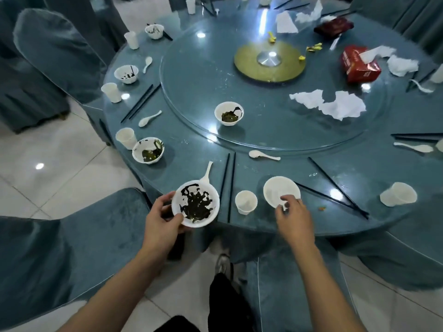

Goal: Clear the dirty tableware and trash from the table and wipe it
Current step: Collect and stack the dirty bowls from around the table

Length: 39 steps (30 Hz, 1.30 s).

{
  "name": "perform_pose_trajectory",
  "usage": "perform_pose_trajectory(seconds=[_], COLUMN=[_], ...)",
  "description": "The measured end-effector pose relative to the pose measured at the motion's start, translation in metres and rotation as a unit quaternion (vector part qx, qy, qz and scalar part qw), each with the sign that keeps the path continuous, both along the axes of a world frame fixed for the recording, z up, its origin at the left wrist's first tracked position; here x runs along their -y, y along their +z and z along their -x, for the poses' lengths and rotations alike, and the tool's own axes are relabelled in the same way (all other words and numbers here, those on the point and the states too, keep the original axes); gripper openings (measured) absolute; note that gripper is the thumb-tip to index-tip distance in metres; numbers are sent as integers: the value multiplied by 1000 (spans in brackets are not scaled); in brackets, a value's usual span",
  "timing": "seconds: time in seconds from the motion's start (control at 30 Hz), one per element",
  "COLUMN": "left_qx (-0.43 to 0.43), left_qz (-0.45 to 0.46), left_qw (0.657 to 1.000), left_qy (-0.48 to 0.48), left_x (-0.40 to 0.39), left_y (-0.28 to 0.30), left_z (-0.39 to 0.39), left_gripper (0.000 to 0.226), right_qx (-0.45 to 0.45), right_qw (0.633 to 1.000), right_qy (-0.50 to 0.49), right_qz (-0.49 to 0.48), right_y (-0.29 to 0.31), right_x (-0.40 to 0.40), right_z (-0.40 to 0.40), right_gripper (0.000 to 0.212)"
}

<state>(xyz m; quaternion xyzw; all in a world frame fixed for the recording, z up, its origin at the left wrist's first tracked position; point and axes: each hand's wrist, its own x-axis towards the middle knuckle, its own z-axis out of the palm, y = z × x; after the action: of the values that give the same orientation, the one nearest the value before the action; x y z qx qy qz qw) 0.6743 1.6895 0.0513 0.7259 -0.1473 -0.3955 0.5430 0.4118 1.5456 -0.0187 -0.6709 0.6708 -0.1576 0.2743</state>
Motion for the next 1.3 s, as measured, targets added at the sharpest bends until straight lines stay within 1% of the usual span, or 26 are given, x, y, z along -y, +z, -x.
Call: perform_pose_trajectory(seconds=[0.1,0.2,0.27,0.37,0.47,0.57,0.67,0.73,0.8,0.87,0.93,0.97,1.07,1.13,1.2,1.3], left_qx=[-6,-12,-10,-24,-33,-33,-38,-36,-55,-80,-94,-97,-101,-105,-124,-128], left_qz=[-9,-21,-29,-41,-45,-50,-50,-42,-32,-21,-14,-13,-9,-8,-12,-12], left_qw=[1000,999,998,996,996,996,996,996,995,994,993,993,993,992,989,989], left_qy=[30,46,54,70,68,66,70,70,72,69,65,63,58,63,79,78], left_x=[37,59,71,85,95,102,107,109,112,115,116,116,116,117,118,118], left_y=[-6,-17,-28,-44,-63,-78,-86,-90,-92,-93,-94,-94,-93,-95,-96,-94], left_z=[-26,-50,-64,-77,-92,-104,-112,-117,-121,-123,-125,-126,-127,-129,-130,-130], left_gripper=[56,56,56,56,56,58,61,63,62,60,59,58,54,46,39,41], right_qx=[-16,-38,-41,-29,9,40,93,150,187,219,232,229,202,168,113,48], right_qw=[998,991,987,982,974,970,969,967,969,970,971,971,968,969,973,974], right_qy=[-63,-125,-152,-170,-199,-216,-214,-196,-155,-97,-21,20,112,138,162,190], right_qz=[-10,-7,-38,-78,-108,-104,-77,-64,-51,-46,-62,-70,-94,-116,-124,-108], right_y=[-5,-11,-15,-24,-31,-33,-25,-14,-2,8,10,8,-5,-12,-16,-17], right_x=[36,47,50,51,52,57,71,85,98,109,114,113,106,101,98,98], right_z=[-6,-1,3,9,10,6,-8,-30,-62,-101,-145,-167,-221,-245,-257,-261], right_gripper=[35,42,44,33,25,19,19,18,16,12,10,9,17,15,6,20])
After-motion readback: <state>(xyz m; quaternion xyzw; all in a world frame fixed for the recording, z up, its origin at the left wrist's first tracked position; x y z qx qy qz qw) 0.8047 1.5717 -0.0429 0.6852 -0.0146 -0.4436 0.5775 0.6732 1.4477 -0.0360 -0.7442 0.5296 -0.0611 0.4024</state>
